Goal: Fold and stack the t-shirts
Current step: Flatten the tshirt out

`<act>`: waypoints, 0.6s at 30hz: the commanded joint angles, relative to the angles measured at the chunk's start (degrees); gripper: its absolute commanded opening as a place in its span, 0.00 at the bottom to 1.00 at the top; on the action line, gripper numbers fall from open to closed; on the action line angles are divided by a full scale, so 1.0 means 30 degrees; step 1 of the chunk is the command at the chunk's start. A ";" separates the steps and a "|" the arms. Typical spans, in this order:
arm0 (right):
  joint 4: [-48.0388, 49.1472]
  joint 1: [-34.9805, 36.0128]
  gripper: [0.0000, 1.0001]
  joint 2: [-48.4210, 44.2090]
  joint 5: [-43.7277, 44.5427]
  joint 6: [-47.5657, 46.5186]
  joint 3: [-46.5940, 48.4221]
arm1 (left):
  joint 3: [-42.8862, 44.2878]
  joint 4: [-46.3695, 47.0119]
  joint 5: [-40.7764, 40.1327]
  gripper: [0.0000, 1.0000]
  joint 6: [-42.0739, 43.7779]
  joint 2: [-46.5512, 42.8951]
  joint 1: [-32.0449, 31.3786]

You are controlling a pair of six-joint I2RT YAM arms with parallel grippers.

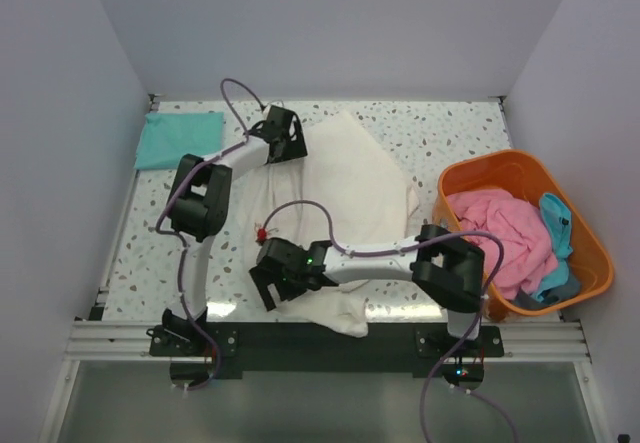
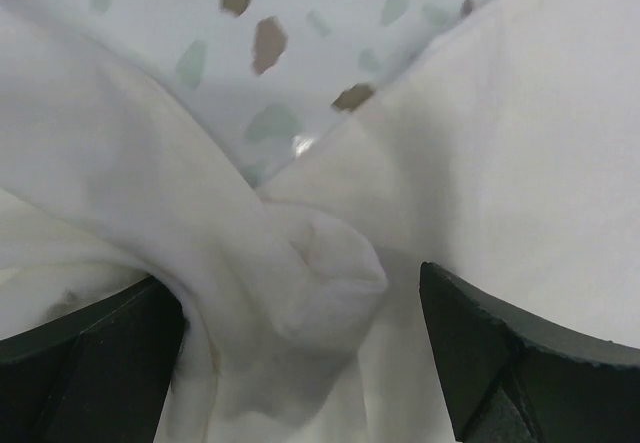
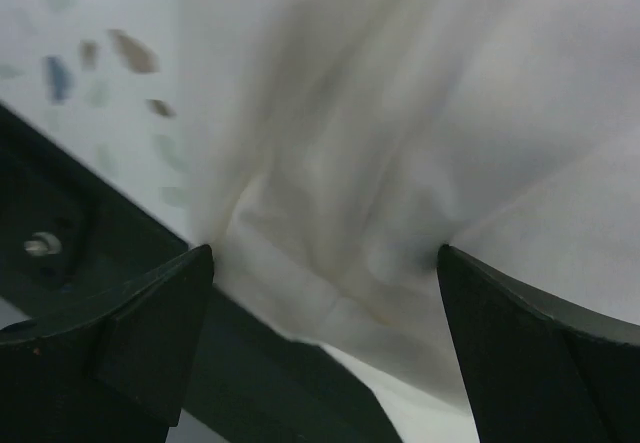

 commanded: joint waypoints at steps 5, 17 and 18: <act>0.0117 0.0737 0.98 0.0909 -0.1050 -0.2658 0.5459 | 1.0733 -0.3458 0.5157 1.00 0.3084 0.7635 -0.0100; -0.2838 -0.5029 0.99 -0.5741 0.3459 -0.0903 -0.0161 | 0.9025 -0.2702 0.5458 1.00 0.4169 0.1089 0.0340; -0.3480 -0.6021 0.99 -0.6035 0.3814 -0.0757 -0.0514 | 0.6317 -0.2262 0.5138 1.00 0.4257 -0.1300 0.0311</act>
